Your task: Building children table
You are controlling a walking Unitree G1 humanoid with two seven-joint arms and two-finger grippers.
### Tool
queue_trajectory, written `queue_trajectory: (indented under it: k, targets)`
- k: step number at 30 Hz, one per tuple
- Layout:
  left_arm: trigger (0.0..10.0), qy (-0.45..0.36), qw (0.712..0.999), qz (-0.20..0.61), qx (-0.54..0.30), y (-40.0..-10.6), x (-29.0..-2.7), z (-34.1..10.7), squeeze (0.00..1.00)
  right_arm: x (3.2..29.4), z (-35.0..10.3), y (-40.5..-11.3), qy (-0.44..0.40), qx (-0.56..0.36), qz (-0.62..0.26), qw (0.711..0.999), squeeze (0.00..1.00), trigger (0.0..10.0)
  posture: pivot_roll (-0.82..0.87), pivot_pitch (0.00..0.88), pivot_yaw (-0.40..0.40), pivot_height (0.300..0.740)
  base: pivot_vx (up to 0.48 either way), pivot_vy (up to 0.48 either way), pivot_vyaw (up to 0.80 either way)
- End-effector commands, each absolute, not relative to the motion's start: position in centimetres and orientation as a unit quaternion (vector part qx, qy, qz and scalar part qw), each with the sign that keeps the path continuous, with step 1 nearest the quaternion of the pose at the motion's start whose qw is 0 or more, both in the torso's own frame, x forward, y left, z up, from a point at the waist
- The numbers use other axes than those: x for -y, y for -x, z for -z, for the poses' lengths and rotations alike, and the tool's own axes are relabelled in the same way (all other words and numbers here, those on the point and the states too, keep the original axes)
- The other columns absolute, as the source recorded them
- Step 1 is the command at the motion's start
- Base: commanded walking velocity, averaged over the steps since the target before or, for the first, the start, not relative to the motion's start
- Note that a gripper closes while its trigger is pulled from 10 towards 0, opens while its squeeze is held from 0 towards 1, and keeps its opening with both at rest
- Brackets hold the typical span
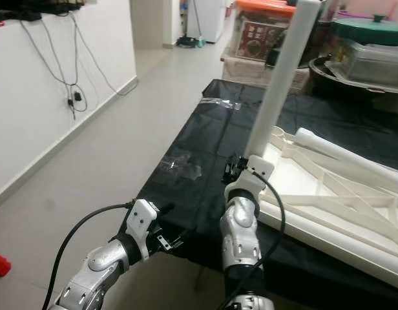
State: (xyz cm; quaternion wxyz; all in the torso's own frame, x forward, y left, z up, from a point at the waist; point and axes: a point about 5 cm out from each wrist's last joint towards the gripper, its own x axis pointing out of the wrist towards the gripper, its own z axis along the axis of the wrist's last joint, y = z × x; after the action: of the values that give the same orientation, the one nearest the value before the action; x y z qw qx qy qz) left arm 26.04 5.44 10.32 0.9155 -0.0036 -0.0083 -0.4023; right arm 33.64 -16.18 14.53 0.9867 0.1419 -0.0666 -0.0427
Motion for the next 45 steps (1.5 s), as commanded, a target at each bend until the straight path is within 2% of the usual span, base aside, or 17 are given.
queue_trajectory:
  k: [1,6,8,11,19,20,21,22,23,32,34,35,37,38,40,41,45]
  targets:
    - [10.0,-0.001,0.914,0.406,-0.001,-26.0,-5.3,-9.8,0.0,14.6,-14.8,-33.9,-0.159,0.059,-0.033,0.985,0.0,10.0,0.11,0.0,-0.068,0.74,0.0,0.0,0.0]
    - [10.0,-0.001,0.913,0.408,-0.002,-26.0,-5.2,-9.7,0.0,14.5,-14.4,-34.0,-0.127,0.01,-0.231,0.965,0.0,10.0,0.1,0.0,-0.062,0.74,0.0,0.0,0.0]
    - [10.0,-0.001,0.913,0.408,-0.002,-26.0,-5.2,-9.7,0.0,14.5,-14.4,-34.0,-0.127,0.01,-0.231,0.965,0.0,10.0,0.1,0.0,-0.062,0.74,0.0,0.0,0.0]
    - [10.0,-0.002,0.912,0.41,-0.002,-25.9,-5.2,-9.7,0.0,13.4,-14.4,-34.1,-0.079,-0.033,-0.383,0.92,0.0,10.0,0.11,0.0,-0.067,0.74,0.0,0.0,0.0]
    - [10.0,-0.004,0.913,0.408,0.0,-25.9,-5.3,-9.7,0.0,11.3,-14.1,-34.4,-0.028,-0.085,-0.509,0.856,0.0,10.0,0.13,0.0,-0.077,0.74,0.0,0.0,0.0]
    - [10.0,-0.004,0.913,0.407,0.0,-25.9,-5.3,-9.7,0.0,10.9,-14.2,-34.7,-0.021,-0.087,-0.513,0.854,0.0,2.2,0.13,0.0,-0.078,0.74,0.0,0.0,0.0]
    - [10.0,-0.004,0.913,0.407,0.0,-25.9,-5.3,-9.7,0.0,10.9,-14.2,-34.7,-0.021,-0.087,-0.513,0.854,0.0,2.2,0.13,0.0,-0.078,0.74,0.0,0.0,0.0]
    - [10.0,-0.004,0.914,0.406,0.0,-25.8,-5.3,-9.7,0.0,10.6,-14.4,-35.0,-0.02,-0.08,-0.502,0.861,0.0,0.0,0.13,0.0,-0.077,0.74,0.0,0.0,0.0]
    - [10.0,-0.004,0.914,0.406,0.0,-25.8,-5.3,-9.7,0.0,10.6,-14.4,-35.0,-0.02,-0.08,-0.502,0.861,0.0,0.0,0.13,0.0,-0.077,0.74,0.0,0.0,0.0]
    - [10.0,-0.001,0.915,0.403,0.0,-25.9,-5.5,-9.8,0.0,12.6,-14.9,-37.2,-0.007,-0.028,-0.261,0.965,0.0,0.0,0.12,0.0,-0.076,0.74,0.0,0.0,0.0]
    - [10.0,-0.001,0.915,0.404,0.0,-26.0,-5.5,-9.8,0.0,15.9,-14.6,-37.5,-0.039,-0.02,-0.058,0.997,0.0,0.0,0.11,0.0,-0.067,0.74,0.0,0.0,0.0]
    - [10.0,0.0,0.915,0.404,0.0,-26.0,-5.5,-9.8,0.0,17.2,-14.5,-37.3,-0.05,-0.02,0.019,0.998,0.0,0.0,0.11,0.0,-0.067,0.74,0.0,0.0,0.0]
    - [10.0,0.0,0.915,0.404,0.0,-26.0,-5.5,-9.8,0.0,17.2,-14.5,-37.3,-0.05,-0.02,0.019,0.998,0.0,0.0,0.11,0.0,-0.067,0.74,0.0,0.0,0.0]
    - [10.0,0.0,0.914,0.405,0.0,-26.0,-5.5,-9.8,0.0,18.8,-14.2,-36.6,-0.059,-0.019,0.119,0.991,0.0,0.0,0.11,0.0,-0.063,0.74,0.0,0.0,0.0]
    - [10.0,0.0,0.914,0.405,0.0,-26.0,-5.5,-9.8,0.0,18.8,-14.2,-36.6,-0.059,-0.019,0.119,0.991,0.0,0.0,0.11,0.0,-0.063,0.74,0.0,0.0,0.0]
    - [10.0,0.0,0.914,0.405,0.0,-26.0,-5.4,-9.8,0.0,20.1,-13.9,-35.0,-0.079,-0.007,0.244,0.967,0.0,0.0,0.11,0.0,-0.065,0.74,0.0,0.0,0.0]
    - [10.0,-0.001,0.915,0.404,0.001,-26.0,-5.4,-9.9,0.0,19.2,-14.1,-33.4,-0.102,0.011,0.314,0.944,0.0,0.0,0.11,0.0,-0.065,0.74,0.0,0.0,0.0]
